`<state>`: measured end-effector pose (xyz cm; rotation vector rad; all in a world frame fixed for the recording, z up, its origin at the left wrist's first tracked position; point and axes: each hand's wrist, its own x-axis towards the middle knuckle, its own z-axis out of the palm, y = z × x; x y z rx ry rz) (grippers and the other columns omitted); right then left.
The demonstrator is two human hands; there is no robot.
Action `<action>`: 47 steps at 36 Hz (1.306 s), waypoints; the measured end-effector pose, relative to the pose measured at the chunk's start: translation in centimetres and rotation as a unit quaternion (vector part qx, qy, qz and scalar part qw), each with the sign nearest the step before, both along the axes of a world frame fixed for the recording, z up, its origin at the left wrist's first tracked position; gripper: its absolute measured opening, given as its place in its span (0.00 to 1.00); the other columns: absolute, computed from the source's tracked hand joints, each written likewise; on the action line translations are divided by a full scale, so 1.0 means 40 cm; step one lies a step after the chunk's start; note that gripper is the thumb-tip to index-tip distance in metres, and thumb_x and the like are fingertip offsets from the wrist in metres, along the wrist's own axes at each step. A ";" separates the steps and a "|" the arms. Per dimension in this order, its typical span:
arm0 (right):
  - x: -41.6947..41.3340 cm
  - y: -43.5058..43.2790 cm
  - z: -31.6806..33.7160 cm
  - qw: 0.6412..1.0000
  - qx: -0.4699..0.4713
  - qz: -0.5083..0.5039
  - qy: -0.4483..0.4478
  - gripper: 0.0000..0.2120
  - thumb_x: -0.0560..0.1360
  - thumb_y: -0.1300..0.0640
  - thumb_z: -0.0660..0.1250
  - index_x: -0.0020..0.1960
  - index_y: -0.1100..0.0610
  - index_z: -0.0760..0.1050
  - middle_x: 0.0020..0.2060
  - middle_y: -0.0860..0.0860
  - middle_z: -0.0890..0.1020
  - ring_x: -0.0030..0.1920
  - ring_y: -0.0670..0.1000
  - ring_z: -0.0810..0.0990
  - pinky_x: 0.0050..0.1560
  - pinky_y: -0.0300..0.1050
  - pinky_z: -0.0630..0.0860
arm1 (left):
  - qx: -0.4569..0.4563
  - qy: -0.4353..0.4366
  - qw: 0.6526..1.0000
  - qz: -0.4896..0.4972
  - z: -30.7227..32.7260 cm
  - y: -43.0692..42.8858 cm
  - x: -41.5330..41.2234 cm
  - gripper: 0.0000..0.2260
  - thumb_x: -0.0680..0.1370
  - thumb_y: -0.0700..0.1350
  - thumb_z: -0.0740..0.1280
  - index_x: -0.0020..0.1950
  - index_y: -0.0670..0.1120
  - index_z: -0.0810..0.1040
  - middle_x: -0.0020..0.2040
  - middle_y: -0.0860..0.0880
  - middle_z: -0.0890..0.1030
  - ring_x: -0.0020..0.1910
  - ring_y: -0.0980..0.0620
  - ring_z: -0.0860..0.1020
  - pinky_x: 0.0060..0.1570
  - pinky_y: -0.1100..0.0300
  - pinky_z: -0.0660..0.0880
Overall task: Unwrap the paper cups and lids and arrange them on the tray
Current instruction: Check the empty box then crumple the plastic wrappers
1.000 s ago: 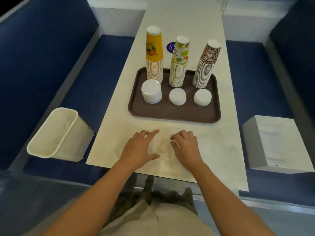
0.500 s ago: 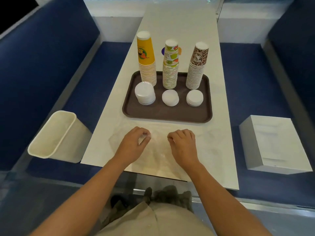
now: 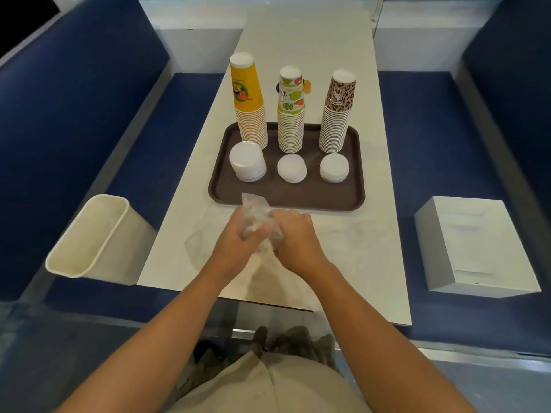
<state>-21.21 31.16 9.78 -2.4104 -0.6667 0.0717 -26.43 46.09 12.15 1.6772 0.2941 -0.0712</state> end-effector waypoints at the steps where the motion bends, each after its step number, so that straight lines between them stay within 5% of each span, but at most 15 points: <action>1: 0.002 0.003 0.000 1.000 0.020 0.010 -0.002 0.14 0.76 0.63 0.66 0.59 0.53 0.78 0.52 0.47 0.81 0.53 0.53 0.75 0.57 0.49 0.67 | 0.003 -0.009 1.000 0.017 -0.002 0.002 0.002 0.17 0.80 0.53 0.73 0.67 0.58 0.76 0.58 0.55 0.84 0.57 0.53 0.84 0.52 0.54 0.82; 6: 0.003 -0.058 -0.017 0.994 0.079 -0.047 0.065 0.28 0.75 0.47 0.55 0.74 0.50 0.70 0.62 0.48 0.73 0.61 0.52 0.66 0.64 0.51 0.69 | -0.030 -0.026 0.986 0.160 0.002 0.071 0.010 0.11 0.80 0.41 0.73 0.63 0.46 0.82 0.52 0.46 0.86 0.46 0.47 0.86 0.47 0.52 0.84; 9: -0.006 -0.126 -0.050 0.988 -0.125 -0.003 0.089 0.33 0.75 0.39 0.61 0.78 0.45 0.63 0.72 0.50 0.63 0.70 0.55 0.60 0.70 0.57 0.64 | -0.073 -0.001 0.974 0.213 0.003 0.137 0.013 0.11 0.77 0.40 0.74 0.55 0.55 0.86 0.52 0.45 0.86 0.48 0.45 0.84 0.59 0.41 0.80; 11: -0.020 -0.159 -0.089 0.978 -0.197 0.026 0.068 0.27 0.77 0.43 0.67 0.75 0.45 0.69 0.74 0.51 0.62 0.71 0.58 0.61 0.71 0.58 0.64 | -0.076 0.010 0.971 0.227 0.001 0.164 0.014 0.11 0.75 0.44 0.76 0.55 0.58 0.85 0.52 0.46 0.87 0.50 0.45 0.86 0.62 0.43 0.81; 15: -0.031 -0.180 -0.147 0.994 -0.100 -0.039 -0.002 0.09 0.80 0.60 0.69 0.58 0.53 0.82 0.59 0.51 0.77 0.58 0.55 0.71 0.59 0.56 0.75 | -0.103 0.048 0.975 0.192 -0.006 0.184 0.015 0.18 0.72 0.48 0.80 0.61 0.50 0.85 0.54 0.49 0.87 0.55 0.44 0.86 0.64 0.43 0.79; 20: -0.012 -0.166 -0.146 0.991 -0.004 -0.111 -0.081 0.11 0.76 0.71 0.70 0.56 0.61 0.83 0.47 0.54 0.80 0.47 0.56 0.73 0.46 0.53 0.79 | -0.131 0.084 0.982 0.104 -0.005 0.149 0.008 0.14 0.73 0.42 0.80 0.58 0.43 0.85 0.52 0.44 0.87 0.52 0.43 0.83 0.63 0.46 0.78; 24: 0.007 -0.125 -0.080 0.981 0.076 -0.138 -0.112 0.10 0.77 0.72 0.67 0.55 0.62 0.81 0.47 0.52 0.77 0.47 0.53 0.73 0.47 0.38 0.72 | -0.111 0.095 0.989 0.032 0.002 0.111 0.014 0.12 0.76 0.39 0.75 0.59 0.39 0.84 0.51 0.44 0.87 0.52 0.44 0.84 0.53 0.53 0.81; 28: 0.025 -0.055 0.011 0.956 0.217 -0.185 -0.074 0.10 0.77 0.71 0.65 0.53 0.60 0.80 0.49 0.49 0.75 0.47 0.39 0.74 0.49 0.27 0.67 | -0.099 0.089 0.989 -0.062 0.016 0.068 0.031 0.20 0.72 0.42 0.78 0.64 0.47 0.82 0.53 0.48 0.87 0.56 0.48 0.85 0.56 0.58 0.80; 31: 0.030 0.004 0.064 0.944 0.292 -0.146 0.044 0.13 0.75 0.71 0.64 0.50 0.55 0.79 0.49 0.51 0.78 0.49 0.41 0.77 0.50 0.32 0.72 | -0.108 0.073 0.986 -0.104 0.016 0.032 0.053 0.26 0.73 0.40 0.79 0.69 0.44 0.78 0.60 0.43 0.85 0.63 0.44 0.82 0.64 0.49 0.80; 34: 0.024 0.030 0.089 0.913 0.349 -0.098 0.190 0.12 0.76 0.69 0.63 0.50 0.55 0.79 0.48 0.51 0.81 0.51 0.49 0.80 0.52 0.44 0.78 | -0.118 0.069 0.988 -0.076 0.016 0.009 0.072 0.26 0.73 0.41 0.81 0.66 0.38 0.75 0.61 0.38 0.82 0.63 0.38 0.82 0.63 0.41 0.80; 38: 0.018 0.009 0.095 0.907 0.374 -0.120 0.150 0.14 0.74 0.67 0.61 0.54 0.55 0.80 0.53 0.51 0.79 0.54 0.46 0.79 0.56 0.39 0.76 | -0.134 0.056 0.989 0.028 0.004 0.037 0.070 0.20 0.70 0.37 0.80 0.58 0.42 0.77 0.51 0.43 0.83 0.53 0.44 0.82 0.51 0.51 0.82; 40: 0.016 -0.023 0.079 0.942 0.303 -0.114 0.092 0.17 0.72 0.63 0.61 0.58 0.54 0.80 0.56 0.49 0.76 0.57 0.48 0.75 0.59 0.38 0.72 | -0.187 0.050 0.979 0.068 0.006 0.068 0.061 0.28 0.67 0.39 0.79 0.66 0.40 0.76 0.54 0.45 0.83 0.54 0.46 0.82 0.53 0.53 0.81; 43: 0.011 -0.082 0.020 0.996 0.052 -0.019 0.076 0.27 0.73 0.48 0.64 0.72 0.50 0.71 0.65 0.49 0.69 0.65 0.53 0.65 0.67 0.51 0.69 | -0.220 0.043 0.969 0.101 0.011 0.114 0.044 0.20 0.73 0.37 0.73 0.65 0.46 0.79 0.52 0.48 0.84 0.52 0.50 0.82 0.51 0.54 0.80; 45: 0.000 -0.111 -0.031 0.982 -0.159 0.030 0.096 0.38 0.74 0.36 0.66 0.79 0.46 0.60 0.75 0.52 0.59 0.74 0.58 0.57 0.73 0.61 0.63 | -0.216 0.073 0.962 0.147 0.010 0.140 0.032 0.19 0.77 0.36 0.72 0.66 0.48 0.79 0.54 0.48 0.85 0.53 0.48 0.83 0.48 0.54 0.82; 47: -0.018 -0.125 -0.075 0.959 -0.264 0.048 0.089 0.38 0.75 0.32 0.67 0.80 0.43 0.58 0.79 0.53 0.54 0.77 0.61 0.54 0.75 0.64 0.58 | -0.187 0.109 0.962 0.168 0.006 0.159 0.024 0.19 0.79 0.36 0.70 0.67 0.52 0.78 0.58 0.48 0.84 0.55 0.47 0.83 0.45 0.54 0.81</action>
